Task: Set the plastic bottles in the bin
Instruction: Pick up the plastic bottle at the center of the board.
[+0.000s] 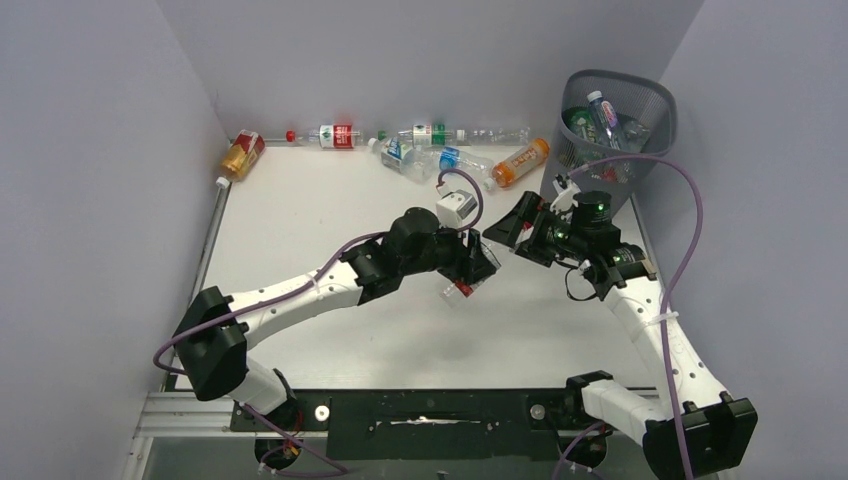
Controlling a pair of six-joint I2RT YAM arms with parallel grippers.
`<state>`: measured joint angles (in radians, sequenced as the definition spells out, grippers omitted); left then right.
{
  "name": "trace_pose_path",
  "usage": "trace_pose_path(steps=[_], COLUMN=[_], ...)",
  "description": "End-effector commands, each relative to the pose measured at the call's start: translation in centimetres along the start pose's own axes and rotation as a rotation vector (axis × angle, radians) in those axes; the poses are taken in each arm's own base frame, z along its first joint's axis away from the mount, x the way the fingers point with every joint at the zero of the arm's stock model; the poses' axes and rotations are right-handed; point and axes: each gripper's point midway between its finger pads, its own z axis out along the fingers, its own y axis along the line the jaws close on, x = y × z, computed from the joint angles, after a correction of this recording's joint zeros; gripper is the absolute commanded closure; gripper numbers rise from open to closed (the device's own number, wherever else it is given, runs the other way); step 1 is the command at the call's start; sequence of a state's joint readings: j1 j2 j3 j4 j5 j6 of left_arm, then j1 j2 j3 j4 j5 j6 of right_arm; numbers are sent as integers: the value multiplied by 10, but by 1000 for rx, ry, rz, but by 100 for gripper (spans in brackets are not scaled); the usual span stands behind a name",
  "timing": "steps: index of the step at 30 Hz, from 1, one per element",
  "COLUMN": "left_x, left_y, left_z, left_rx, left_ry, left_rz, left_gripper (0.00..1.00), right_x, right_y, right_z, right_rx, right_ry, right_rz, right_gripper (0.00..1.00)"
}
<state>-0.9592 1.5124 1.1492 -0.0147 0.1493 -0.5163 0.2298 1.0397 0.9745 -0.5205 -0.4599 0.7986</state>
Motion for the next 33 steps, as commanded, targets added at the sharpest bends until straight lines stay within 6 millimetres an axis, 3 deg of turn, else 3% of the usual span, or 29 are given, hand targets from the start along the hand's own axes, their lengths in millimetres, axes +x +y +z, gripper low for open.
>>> trace_pose_path(steps=[1, 3, 7, 11, 15, 24, 31, 33], left_x=[-41, -39, -32, -26, -17, 13, 15, 13], left_y=[-27, -28, -27, -22, -22, -27, -30, -32], left_z=[-13, -13, -12, -9, -7, -9, -7, -7], left_rx=[72, 74, 73, 57, 61, 90, 95, 97], left_ry=[-126, -125, -114, -97, -74, -19, -21, -23], left_rz=[27, 26, 18, 10, 4, -18, -24, -17], left_gripper=[54, 54, 53, 42, 34, 27, 26, 17], right_x=[-8, -8, -4, -3, 4, 36, 43, 42], right_y=[10, 13, 17, 20, 17, -6, -11, -10], right_z=[-1, -2, -3, -6, -10, -14, -12, -12], right_rx=[-38, -58, -93, -113, -99, -92, -94, -94], right_ry=[-38, -49, -61, -76, -90, -95, -79, -80], right_rz=[-13, -10, -1, 4, 6, 46, 50, 44], right_gripper=[7, 11, 32, 46, 48, 50, 51, 51])
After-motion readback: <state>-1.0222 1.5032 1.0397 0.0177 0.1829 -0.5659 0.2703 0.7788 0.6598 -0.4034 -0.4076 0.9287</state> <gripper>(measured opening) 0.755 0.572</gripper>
